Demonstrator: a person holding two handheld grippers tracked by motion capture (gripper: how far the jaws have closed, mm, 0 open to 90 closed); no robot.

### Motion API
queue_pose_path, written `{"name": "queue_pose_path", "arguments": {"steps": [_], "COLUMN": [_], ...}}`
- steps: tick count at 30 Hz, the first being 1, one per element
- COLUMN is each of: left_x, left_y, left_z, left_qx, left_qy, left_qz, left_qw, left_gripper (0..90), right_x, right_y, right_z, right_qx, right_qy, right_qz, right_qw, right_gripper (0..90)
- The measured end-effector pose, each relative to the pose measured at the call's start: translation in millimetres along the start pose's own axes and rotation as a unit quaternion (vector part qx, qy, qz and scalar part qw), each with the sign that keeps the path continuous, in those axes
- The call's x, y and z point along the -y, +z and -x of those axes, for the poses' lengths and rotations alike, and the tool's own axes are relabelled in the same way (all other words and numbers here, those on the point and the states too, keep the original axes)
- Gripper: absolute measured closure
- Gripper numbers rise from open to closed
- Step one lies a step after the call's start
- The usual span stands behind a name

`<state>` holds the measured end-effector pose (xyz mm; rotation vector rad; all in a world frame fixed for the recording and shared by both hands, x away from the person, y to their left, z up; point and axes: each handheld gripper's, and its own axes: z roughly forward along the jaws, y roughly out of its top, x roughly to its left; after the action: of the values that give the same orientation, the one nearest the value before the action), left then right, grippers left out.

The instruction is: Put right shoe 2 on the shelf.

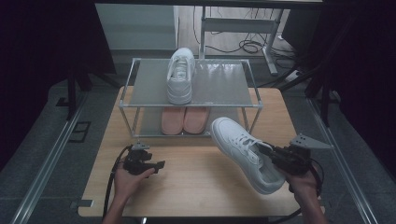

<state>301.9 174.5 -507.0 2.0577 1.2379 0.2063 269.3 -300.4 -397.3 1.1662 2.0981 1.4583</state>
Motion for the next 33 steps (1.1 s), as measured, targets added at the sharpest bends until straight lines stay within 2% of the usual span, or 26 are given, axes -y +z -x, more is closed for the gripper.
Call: {"name": "queue_pose_path", "arguments": {"steps": [18,33], "left_x": [-0.1,0.3], "left_y": [0.3,0.8], "left_z": [-0.5,-2.5], "left_qx": [0.002,0.004], "left_qy": [0.002,0.0], "left_qz": [-0.001,-0.002], "left_qw": [1.0,1.0], "left_gripper": [32.2,32.3], "right_x": [-34.6,-81.7], "right_y": [11.7,17.6], "right_z": [-18.5,-22.1], "right_qx": [-0.021,-0.008], "right_qy": [-0.015,-0.015], "right_qz": [0.024,0.054], "right_qw": [0.9994,0.9984], "right_gripper": [81.6,81.6]}}
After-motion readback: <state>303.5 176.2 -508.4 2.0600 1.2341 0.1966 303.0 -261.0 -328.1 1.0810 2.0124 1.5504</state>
